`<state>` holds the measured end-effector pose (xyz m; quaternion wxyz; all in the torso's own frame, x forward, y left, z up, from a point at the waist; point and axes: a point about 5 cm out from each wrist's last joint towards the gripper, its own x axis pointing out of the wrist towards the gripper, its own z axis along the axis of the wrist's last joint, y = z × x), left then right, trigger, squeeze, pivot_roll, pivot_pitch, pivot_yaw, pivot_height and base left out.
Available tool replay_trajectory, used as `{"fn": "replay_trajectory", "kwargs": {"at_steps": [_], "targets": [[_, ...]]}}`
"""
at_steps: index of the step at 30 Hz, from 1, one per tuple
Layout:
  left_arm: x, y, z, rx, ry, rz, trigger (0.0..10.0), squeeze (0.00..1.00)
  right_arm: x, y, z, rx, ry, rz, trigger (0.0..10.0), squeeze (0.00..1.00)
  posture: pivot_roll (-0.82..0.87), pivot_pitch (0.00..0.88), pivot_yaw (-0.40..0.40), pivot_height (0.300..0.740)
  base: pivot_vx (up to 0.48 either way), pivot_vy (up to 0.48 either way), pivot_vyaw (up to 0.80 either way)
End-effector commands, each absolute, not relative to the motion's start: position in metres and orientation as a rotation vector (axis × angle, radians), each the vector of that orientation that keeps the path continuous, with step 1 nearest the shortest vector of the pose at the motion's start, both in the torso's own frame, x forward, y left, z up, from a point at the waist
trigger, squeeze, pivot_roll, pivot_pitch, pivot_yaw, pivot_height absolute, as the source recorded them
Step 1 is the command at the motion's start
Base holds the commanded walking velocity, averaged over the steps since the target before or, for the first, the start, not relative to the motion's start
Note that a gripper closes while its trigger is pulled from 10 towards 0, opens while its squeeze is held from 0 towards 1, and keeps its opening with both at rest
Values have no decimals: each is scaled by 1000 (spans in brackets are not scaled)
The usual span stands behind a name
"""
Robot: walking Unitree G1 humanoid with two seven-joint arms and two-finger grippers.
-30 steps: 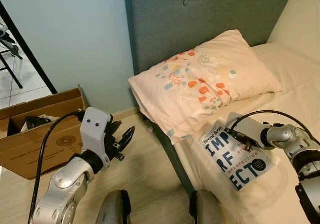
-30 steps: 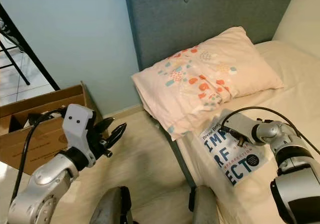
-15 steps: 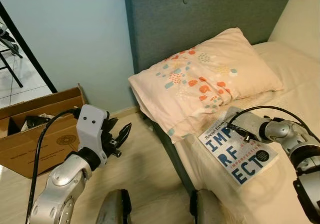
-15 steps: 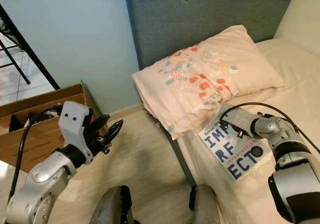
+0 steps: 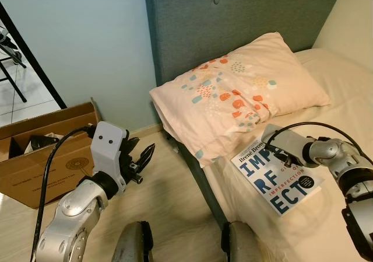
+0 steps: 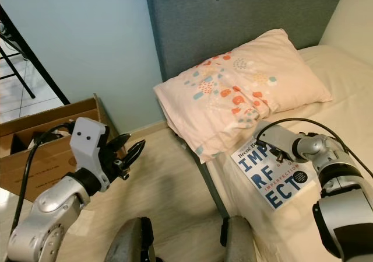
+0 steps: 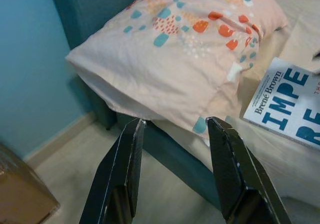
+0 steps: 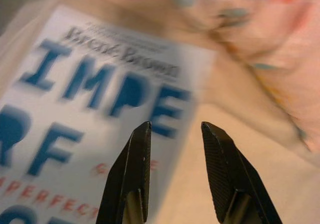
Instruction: Clean up the room
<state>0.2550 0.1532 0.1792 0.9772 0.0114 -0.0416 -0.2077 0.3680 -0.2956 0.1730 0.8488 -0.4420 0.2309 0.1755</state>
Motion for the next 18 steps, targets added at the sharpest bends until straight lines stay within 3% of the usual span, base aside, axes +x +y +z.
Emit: {"fn": "replay_trajectory", "kwargs": {"at_steps": [1, 4, 5, 6, 8, 9, 10, 11, 14, 18], "targets": [[250, 156, 176, 28, -69, -418, 10000, 0, 373, -301, 188, -836, 412, 226, 10000, 0, 64, 257, -6, 592, 0, 0, 0], [248, 158, 173, 25, -61, -394, 10000, 0, 378, -300, 198, -728, 331, 136, 10000, 0, 50, 243, -8, 592, 0, 0, 0], [249, 165, 167, 29, -42, -310, 10000, 0, 385, -293, 207, -538, 220, 71, 10000, 0, 35, 227, -9, 592, 0, 0, 0], [249, 165, 167, 29, -42, -310, 10000, 0, 385, -293, 207, -538, 220, 71, 10000, 0, 35, 227, -9, 592, 0, 0, 0], [250, 174, 155, 36, -7, -177, 10000, 0, 391, -277, 211, -292, 85, 36, 10000, 0, 15, 208, -4, 592, 0, 0, 0], [250, 174, 155, 36, -7, -177, 10000, 0, 391, -277, 211, -292, 85, 36, 10000, 0, 15, 208, -4, 592, 0, 0, 0], [250, 179, 146, 40, 23, -99, 10000, 0, 393, -260, 203, -211, 36, 63, 10000, 0, -5, 194, 1, 592, 0, 0, 0], [250, 179, 146, 40, 23, -99, 10000, 0, 393, -260, 203, -211, 36, 63, 10000, 0, -5, 194, 1, 592, 0, 0, 0], [249, 191, 120, 81, 86, 90, 10000, 0, 369, -189, 159, -216, -43, 198, 10000, 0, -48, 149, 7, 592, 0, 0, 0], [252, 188, 118, 97, 76, 116, 10000, 0, 347, -159, 132, -239, -31, 217, 10000, 0, -54, 137, 0, 592, 0, 0, 0]]}}
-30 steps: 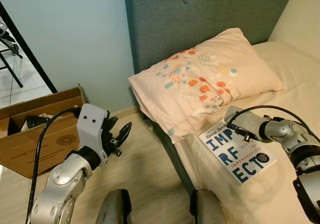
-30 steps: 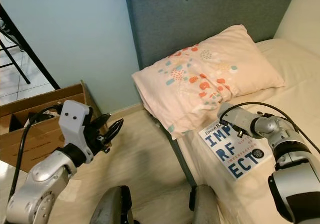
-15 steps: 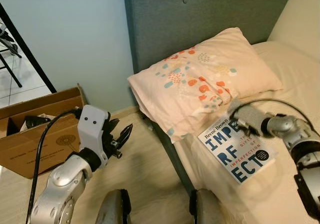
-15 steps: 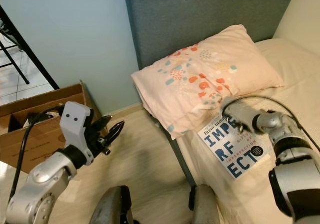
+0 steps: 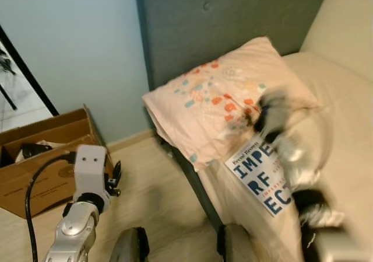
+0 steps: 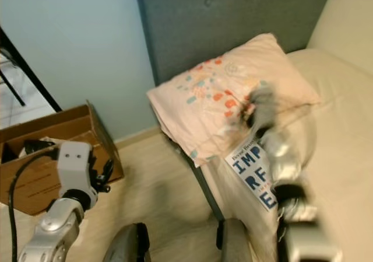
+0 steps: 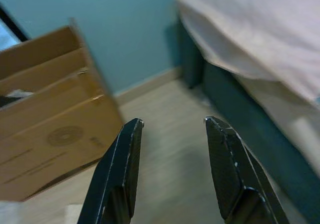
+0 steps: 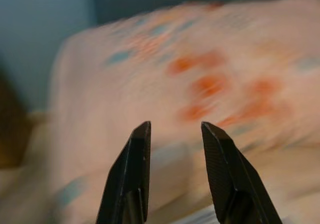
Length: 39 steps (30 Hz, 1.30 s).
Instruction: Clean up the room
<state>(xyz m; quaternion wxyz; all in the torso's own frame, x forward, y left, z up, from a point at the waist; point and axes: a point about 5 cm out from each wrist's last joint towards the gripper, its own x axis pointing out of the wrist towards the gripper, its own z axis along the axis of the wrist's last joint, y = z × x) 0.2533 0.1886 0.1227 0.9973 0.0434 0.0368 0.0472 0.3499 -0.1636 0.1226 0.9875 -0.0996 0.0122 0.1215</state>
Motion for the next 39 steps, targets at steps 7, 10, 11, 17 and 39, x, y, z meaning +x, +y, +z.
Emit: {"fn": "replay_trajectory", "kwargs": {"at_steps": [7, 10, 11, 17, 39], "targets": [[252, 186, 111, 94, 67, 131, 10000, 0, 315, -136, 100, -251, -24, 218, 10000, 0, -80, 126, 6, 592, 0, 0, 0], [249, 187, 104, 93, 80, 160, 10000, 0, 304, -131, 90, -259, -6, 240, 10000, 0, -84, 125, 6, 592, 0, 0, 0], [247, 188, 102, 97, 86, 173, 10000, 0, 299, -130, 85, -252, 13, 261, 10000, 0, -86, 125, 3, 592, 0, 0, 0], [245, 182, 98, 77, 75, 209, 10000, 0, 281, -130, 80, -215, 69, 290, 10000, 0, -83, 116, -30, 596, 0, 0, 0], [245, 182, 98, 100, 37, 248, 10000, 0, 283, -127, 82, -173, 100, 319, 10000, 0, -60, 84, -73, 666, 0, 0, 0]]}}
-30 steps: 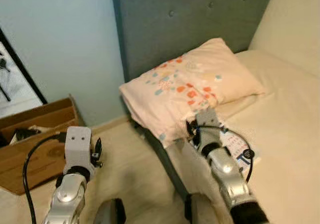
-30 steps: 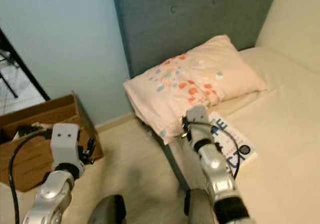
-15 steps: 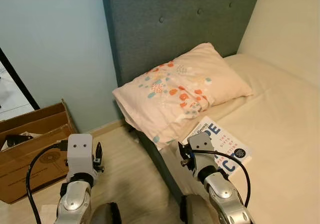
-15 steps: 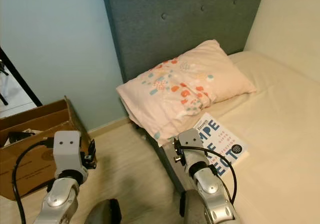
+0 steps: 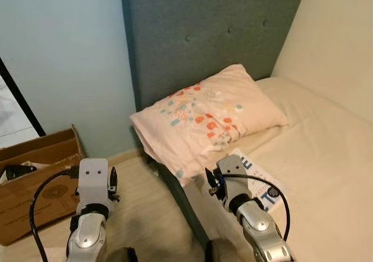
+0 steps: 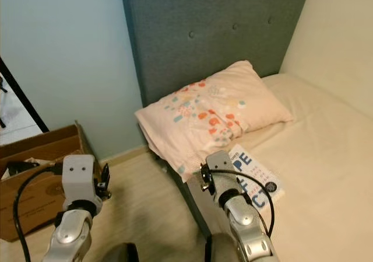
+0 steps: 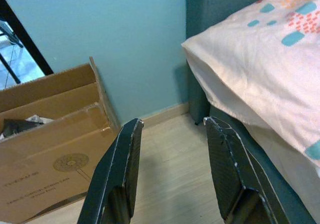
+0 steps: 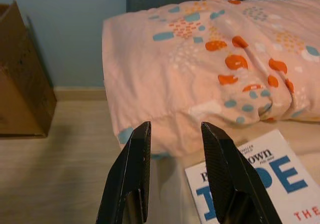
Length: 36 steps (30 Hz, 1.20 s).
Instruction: Clean up the room
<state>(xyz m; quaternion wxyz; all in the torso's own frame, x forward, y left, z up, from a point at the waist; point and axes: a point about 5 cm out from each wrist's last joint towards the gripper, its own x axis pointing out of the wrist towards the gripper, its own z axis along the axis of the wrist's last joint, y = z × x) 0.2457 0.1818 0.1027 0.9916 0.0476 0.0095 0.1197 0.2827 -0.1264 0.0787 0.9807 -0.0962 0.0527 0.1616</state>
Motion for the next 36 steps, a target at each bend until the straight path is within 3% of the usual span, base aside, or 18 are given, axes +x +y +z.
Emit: {"fn": "replay_trajectory", "kwargs": {"at_steps": [1, 21, 36], "targets": [[245, 183, 99, 102, 34, 251, 10000, 0, 284, -127, 82, -161, 101, 313, 10000, 0, -55, 81, -71, 671, 0, 0, 0], [256, 192, 113, 64, -3, 260, 10000, 0, 284, -131, 83, -85, 99, 253, 10000, 0, -46, 57, -49, 740, 0, 0, 0], [259, 183, 105, 115, 39, 147, 10000, 0, 283, -137, 77, -86, 142, 182, 10000, 0, -54, 73, -37, 740, 0, 0, 0]]}}
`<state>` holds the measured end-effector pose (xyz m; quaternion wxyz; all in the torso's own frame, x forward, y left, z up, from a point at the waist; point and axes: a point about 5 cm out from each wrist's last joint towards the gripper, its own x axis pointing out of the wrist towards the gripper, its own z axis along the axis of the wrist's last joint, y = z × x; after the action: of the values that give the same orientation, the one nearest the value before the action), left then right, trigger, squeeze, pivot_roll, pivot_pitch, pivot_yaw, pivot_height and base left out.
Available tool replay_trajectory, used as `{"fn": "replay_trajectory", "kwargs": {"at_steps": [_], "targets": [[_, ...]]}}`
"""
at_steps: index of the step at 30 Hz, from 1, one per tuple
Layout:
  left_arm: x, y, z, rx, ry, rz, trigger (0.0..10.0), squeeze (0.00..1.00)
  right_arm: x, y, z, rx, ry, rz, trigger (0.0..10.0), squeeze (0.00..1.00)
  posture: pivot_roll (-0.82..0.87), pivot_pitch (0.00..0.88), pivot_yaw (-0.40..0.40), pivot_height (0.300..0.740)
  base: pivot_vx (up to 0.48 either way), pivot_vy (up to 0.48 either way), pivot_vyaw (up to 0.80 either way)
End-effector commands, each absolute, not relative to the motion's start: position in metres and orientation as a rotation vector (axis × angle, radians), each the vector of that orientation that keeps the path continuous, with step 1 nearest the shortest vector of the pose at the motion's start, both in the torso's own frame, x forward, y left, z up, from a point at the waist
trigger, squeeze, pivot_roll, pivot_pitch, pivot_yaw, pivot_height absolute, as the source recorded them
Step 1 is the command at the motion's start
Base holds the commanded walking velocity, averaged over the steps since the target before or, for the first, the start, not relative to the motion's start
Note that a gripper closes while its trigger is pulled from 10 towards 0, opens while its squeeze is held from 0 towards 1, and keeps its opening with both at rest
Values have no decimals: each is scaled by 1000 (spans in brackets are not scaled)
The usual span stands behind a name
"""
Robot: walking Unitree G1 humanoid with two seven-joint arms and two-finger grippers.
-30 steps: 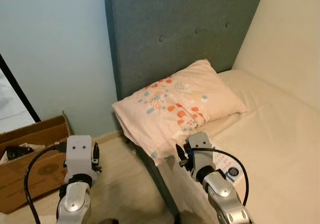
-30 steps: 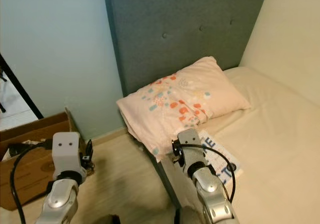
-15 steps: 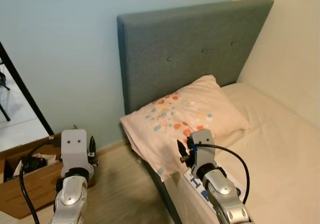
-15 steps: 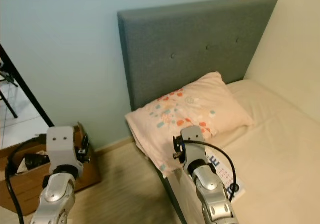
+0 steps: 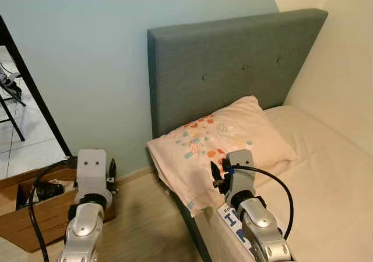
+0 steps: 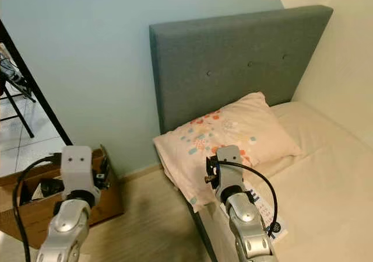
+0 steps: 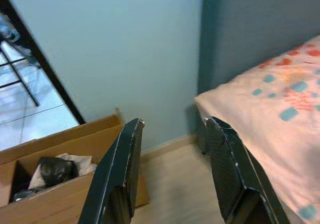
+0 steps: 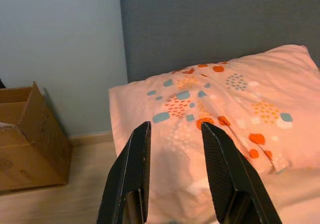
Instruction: Clean up the room
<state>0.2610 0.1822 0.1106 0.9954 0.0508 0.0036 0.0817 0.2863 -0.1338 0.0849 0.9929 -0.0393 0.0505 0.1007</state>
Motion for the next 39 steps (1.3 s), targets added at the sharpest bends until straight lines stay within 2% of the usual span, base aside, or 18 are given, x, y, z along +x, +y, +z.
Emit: {"fn": "replay_trajectory", "kwargs": {"at_steps": [1, 6, 39], "targets": [[259, 183, 105, 115, 39, 147, 10000, 0, 283, -137, 77, -86, 142, 182, 10000, 0, -54, 73, -37, 740, 0, 0, 0], [257, 181, 103, 122, 50, 134, 10000, 0, 281, -138, 74, -77, 172, 165, 10000, 0, -61, 89, -28, 740, 0, 0, -86], [260, 175, 101, 90, 60, 84, 10000, 0, 277, -136, 69, -13, 277, 205, 10000, 0, -64, 99, -27, 740, 0, 0, -800]]}}
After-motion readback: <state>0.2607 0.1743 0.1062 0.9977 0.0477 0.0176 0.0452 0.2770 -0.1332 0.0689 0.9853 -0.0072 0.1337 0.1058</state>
